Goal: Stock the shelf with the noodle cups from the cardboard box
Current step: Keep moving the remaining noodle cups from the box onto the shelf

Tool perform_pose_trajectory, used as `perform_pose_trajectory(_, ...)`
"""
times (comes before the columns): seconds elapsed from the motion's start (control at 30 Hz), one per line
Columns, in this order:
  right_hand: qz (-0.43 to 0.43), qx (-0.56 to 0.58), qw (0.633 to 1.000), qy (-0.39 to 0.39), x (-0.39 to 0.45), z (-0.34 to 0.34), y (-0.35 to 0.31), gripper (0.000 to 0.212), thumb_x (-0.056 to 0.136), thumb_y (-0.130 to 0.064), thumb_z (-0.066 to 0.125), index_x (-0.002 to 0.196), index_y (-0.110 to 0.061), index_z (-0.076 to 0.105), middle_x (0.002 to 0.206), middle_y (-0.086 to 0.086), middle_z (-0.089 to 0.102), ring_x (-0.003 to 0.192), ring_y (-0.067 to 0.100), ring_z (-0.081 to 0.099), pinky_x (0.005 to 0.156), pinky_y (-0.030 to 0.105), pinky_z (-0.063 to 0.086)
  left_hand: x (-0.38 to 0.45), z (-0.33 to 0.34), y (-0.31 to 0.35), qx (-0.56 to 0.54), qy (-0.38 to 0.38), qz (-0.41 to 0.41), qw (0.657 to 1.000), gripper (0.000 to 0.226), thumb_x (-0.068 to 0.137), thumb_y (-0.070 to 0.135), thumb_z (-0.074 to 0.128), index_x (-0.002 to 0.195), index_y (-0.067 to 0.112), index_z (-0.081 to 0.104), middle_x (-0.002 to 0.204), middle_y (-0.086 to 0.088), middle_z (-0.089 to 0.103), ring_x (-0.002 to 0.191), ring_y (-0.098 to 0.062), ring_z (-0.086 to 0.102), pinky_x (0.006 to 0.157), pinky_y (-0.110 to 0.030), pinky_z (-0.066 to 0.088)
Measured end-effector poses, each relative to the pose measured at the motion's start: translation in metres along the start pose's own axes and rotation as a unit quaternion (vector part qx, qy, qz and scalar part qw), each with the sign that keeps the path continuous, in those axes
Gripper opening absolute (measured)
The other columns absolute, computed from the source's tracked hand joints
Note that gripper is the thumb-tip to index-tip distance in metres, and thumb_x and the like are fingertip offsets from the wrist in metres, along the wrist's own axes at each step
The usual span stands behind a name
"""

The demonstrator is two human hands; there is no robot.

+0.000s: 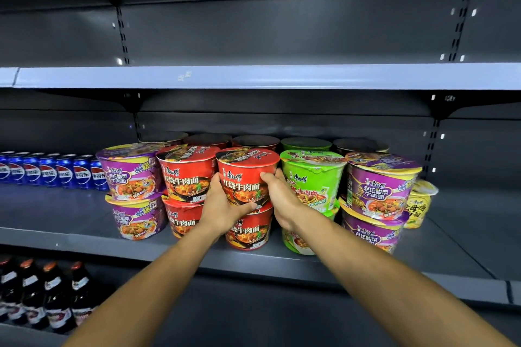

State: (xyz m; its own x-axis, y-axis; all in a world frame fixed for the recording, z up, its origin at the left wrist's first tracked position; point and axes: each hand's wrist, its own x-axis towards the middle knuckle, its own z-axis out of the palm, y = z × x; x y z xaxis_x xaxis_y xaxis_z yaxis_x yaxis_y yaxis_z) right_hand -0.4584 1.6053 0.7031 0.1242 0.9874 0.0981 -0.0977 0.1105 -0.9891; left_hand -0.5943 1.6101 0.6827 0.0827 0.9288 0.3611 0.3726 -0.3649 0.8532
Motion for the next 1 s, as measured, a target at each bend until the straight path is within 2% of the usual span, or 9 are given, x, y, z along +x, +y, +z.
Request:
perform_pose_trajectory(0.17, 0.001, -0.005, 1.000, -0.003, 0.001, -0.002, -0.001, 0.039, 0.096, -0.029, 0.044, 0.135, -0.024, 0.039, 0.124, 0.005, 0.060, 0.105, 0.019, 0.060, 0.088, 0.039, 0.050, 0.003, 0.001, -0.004, 0.016, 0.001, 0.000, 1.000, 0.105, 0.056, 0.033, 0.090, 0.139, 0.022, 0.025, 0.133, -0.003, 0.049, 0.124, -0.022, 0.049, 0.104, -0.049, 0.043)
perform_pose_trajectory(0.33, -0.001, -0.005, 1.000, -0.013, -0.001, -0.004, -0.002, 0.038, 0.097, -0.029, 0.045, 0.134, -0.024, 0.040, 0.125, 0.003, 0.060, 0.104, 0.015, 0.060, 0.083, 0.033, 0.048, 0.003, -0.001, -0.006, 0.016, -0.006, 0.014, 1.000, 0.102, 0.060, 0.021, 0.090, 0.140, 0.020, 0.026, 0.133, -0.002, 0.049, 0.125, -0.020, 0.048, 0.106, -0.046, 0.041)
perform_pose_trajectory(0.63, -0.004, -0.033, 0.999, -0.003, -0.002, -0.005, 0.001, 0.046, 0.095, -0.037, 0.049, 0.137, -0.026, 0.038, 0.127, 0.001, 0.059, 0.108, 0.018, 0.059, 0.094, 0.040, 0.048, 0.000, -0.004, -0.009, 0.034, -0.014, 0.020, 0.999, 0.098, 0.064, 0.022, 0.087, 0.141, 0.019, 0.025, 0.137, -0.002, 0.048, 0.127, -0.021, 0.047, 0.106, -0.046, 0.042)
perform_pose_trajectory(0.73, -0.009, -0.032, 0.999, -0.006, -0.004, -0.004, 0.000, 0.044, 0.096, -0.036, 0.049, 0.137, -0.025, 0.039, 0.127, 0.001, 0.059, 0.108, 0.017, 0.059, 0.092, 0.037, 0.048, 0.000, -0.004, -0.010, 0.037, -0.014, 0.017, 0.999, 0.094, 0.065, 0.022, 0.087, 0.139, 0.018, 0.029, 0.136, -0.003, 0.049, 0.126, -0.022, 0.048, 0.105, -0.045, 0.042)
perform_pose_trajectory(0.93, -0.002, -0.048, 0.999, -0.006, -0.010, -0.005, 0.002, 0.052, 0.093, -0.042, 0.052, 0.140, -0.025, 0.037, 0.131, 0.001, 0.057, 0.113, 0.018, 0.057, 0.097, 0.041, 0.047, -0.002, -0.003, -0.011, 0.039, -0.012, 0.015, 0.999, 0.091, 0.065, 0.024, 0.086, 0.138, 0.018, 0.032, 0.136, -0.003, 0.049, 0.125, -0.021, 0.049, 0.106, -0.045, 0.042)
perform_pose_trajectory(1.0, 0.005, -0.052, 0.999, -0.007, -0.012, -0.005, 0.003, 0.054, 0.092, -0.043, 0.053, 0.141, -0.025, 0.037, 0.132, 0.001, 0.056, 0.114, 0.019, 0.057, 0.095, 0.039, 0.048, -0.002, -0.002, -0.011, 0.045, -0.008, 0.018, 0.999, 0.091, 0.066, 0.024, 0.086, 0.138, 0.017, 0.032, 0.136, -0.004, 0.049, 0.125, -0.022, 0.049, 0.106, -0.043, 0.042)
